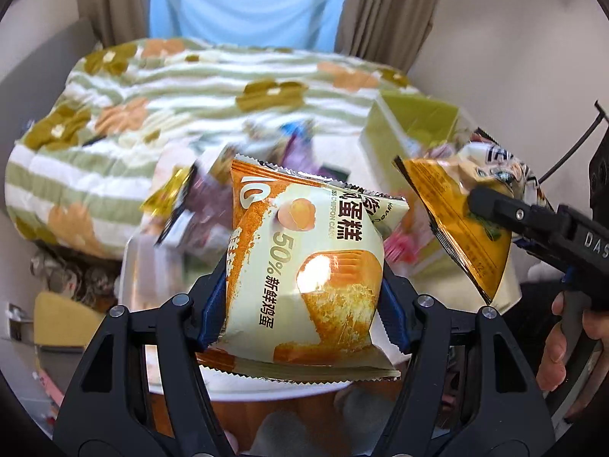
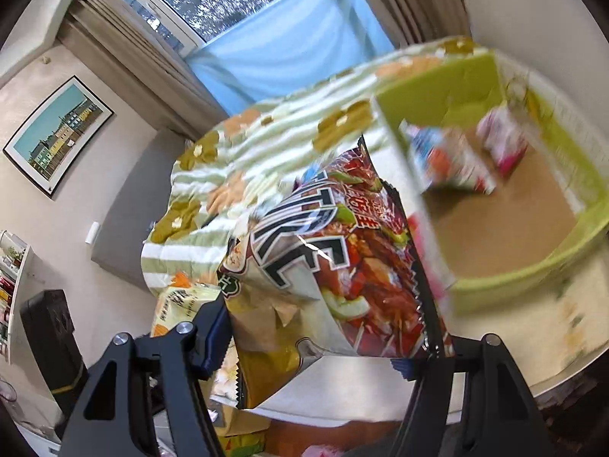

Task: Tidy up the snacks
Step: 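Carry both packets into the green box and open both tools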

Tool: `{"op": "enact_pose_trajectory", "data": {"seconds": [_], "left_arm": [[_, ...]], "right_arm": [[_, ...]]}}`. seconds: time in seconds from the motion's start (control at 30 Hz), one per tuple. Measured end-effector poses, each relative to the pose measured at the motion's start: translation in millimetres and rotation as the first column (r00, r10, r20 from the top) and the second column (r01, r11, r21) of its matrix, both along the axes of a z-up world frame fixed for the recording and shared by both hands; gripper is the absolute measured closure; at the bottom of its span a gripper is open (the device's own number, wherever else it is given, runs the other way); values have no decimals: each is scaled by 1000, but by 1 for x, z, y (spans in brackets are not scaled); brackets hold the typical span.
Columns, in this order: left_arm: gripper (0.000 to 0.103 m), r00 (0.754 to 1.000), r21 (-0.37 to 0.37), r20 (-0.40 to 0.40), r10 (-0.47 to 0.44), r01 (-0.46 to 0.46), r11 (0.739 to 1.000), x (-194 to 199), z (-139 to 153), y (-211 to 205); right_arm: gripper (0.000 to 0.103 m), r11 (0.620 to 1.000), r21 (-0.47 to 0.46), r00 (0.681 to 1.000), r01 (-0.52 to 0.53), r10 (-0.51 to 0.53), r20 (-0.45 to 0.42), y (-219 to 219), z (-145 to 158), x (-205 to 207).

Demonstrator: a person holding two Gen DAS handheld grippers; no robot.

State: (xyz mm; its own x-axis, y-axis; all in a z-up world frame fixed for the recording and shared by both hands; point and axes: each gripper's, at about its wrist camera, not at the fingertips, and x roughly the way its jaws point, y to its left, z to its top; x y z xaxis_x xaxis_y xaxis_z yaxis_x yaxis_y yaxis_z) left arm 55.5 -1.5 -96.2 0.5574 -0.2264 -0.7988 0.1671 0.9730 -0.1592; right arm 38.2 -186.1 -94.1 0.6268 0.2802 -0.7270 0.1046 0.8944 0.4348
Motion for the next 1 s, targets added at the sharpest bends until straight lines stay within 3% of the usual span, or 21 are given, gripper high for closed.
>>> {"op": "enact_pose_trajectory", "data": {"seconds": [0.13, 0.37, 0.63, 0.77, 0.8, 0.9, 1.0], "left_arm": [[39, 1000, -15, 26, -4, 4, 1000, 18, 19, -52], [39, 999, -18, 32, -29, 30, 999, 56, 23, -147], [39, 994, 27, -80, -68, 71, 997, 96, -24, -243], [39, 988, 71, -127, -85, 94, 993, 102, -50, -268], [35, 988, 92, -129, -85, 97, 991, 103, -54, -272], [0, 988, 136, -125, -93, 110, 985, 99, -56, -278], [0, 988, 93, -115, -101, 112, 989, 90, -49, -261]], "right_arm": [[40, 1000, -24, 1000, 7, -7, -2, -49, 17, 2], [40, 995, -104, 1000, -1, 0, -3, -134, 31, 11], [40, 988, -152, 998, 3, -12, -60, -202, 17, 19], [40, 990, -137, 996, 14, -25, -81, -223, 12, 17], [40, 990, -139, 996, 15, -26, -84, -226, 11, 16], [40, 990, -137, 995, 26, -38, -91, -233, 10, 14], [40, 992, -120, 994, 39, -52, -100, -237, 8, 15]]}}
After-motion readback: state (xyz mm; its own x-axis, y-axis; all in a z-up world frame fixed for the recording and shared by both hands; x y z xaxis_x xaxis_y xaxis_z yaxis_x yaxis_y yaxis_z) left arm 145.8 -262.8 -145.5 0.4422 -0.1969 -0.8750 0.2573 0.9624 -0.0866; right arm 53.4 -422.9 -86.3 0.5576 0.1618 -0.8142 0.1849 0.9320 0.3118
